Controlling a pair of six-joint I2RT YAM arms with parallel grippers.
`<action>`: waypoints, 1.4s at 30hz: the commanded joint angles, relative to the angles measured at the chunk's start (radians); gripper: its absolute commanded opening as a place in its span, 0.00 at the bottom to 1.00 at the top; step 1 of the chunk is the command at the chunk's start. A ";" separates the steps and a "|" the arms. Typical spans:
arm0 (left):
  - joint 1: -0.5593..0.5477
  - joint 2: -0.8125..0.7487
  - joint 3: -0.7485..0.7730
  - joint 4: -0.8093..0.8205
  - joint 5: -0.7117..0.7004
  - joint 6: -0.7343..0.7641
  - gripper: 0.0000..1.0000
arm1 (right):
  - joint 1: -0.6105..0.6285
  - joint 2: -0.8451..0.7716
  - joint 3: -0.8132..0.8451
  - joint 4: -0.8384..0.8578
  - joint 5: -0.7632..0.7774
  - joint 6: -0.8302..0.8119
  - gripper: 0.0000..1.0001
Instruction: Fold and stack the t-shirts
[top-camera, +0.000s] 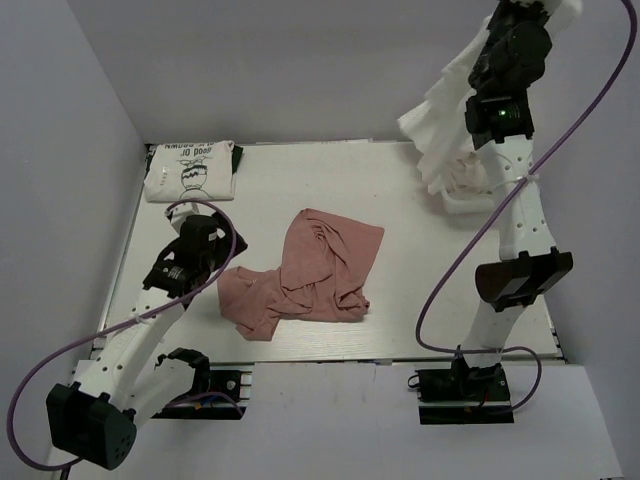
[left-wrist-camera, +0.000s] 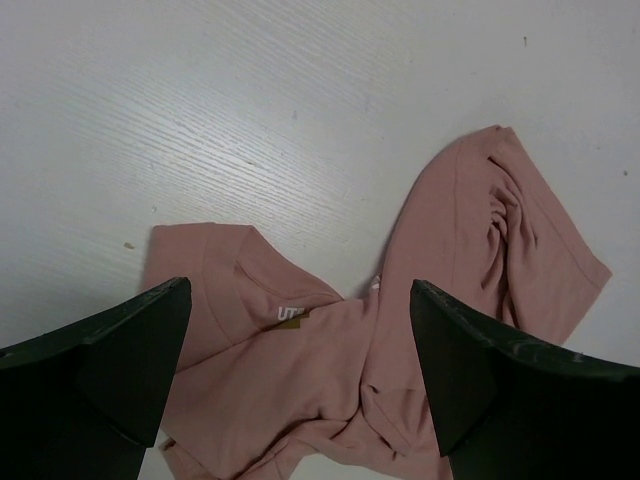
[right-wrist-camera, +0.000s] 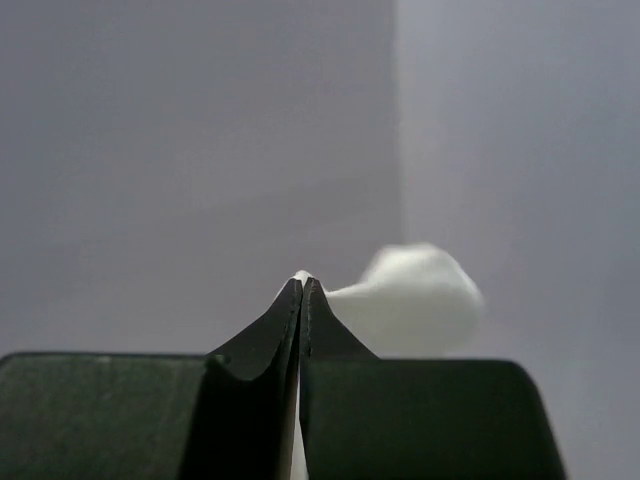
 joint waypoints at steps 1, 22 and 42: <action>-0.005 0.029 -0.007 0.013 -0.010 0.009 1.00 | -0.068 0.026 0.053 0.301 0.026 -0.126 0.00; -0.005 0.126 -0.067 -0.116 0.125 -0.075 1.00 | -0.201 0.313 -0.378 -0.133 -0.031 0.278 0.29; -0.005 -0.077 -0.196 -0.213 0.178 -0.181 1.00 | 0.223 0.038 -0.561 -0.475 -0.631 0.239 0.90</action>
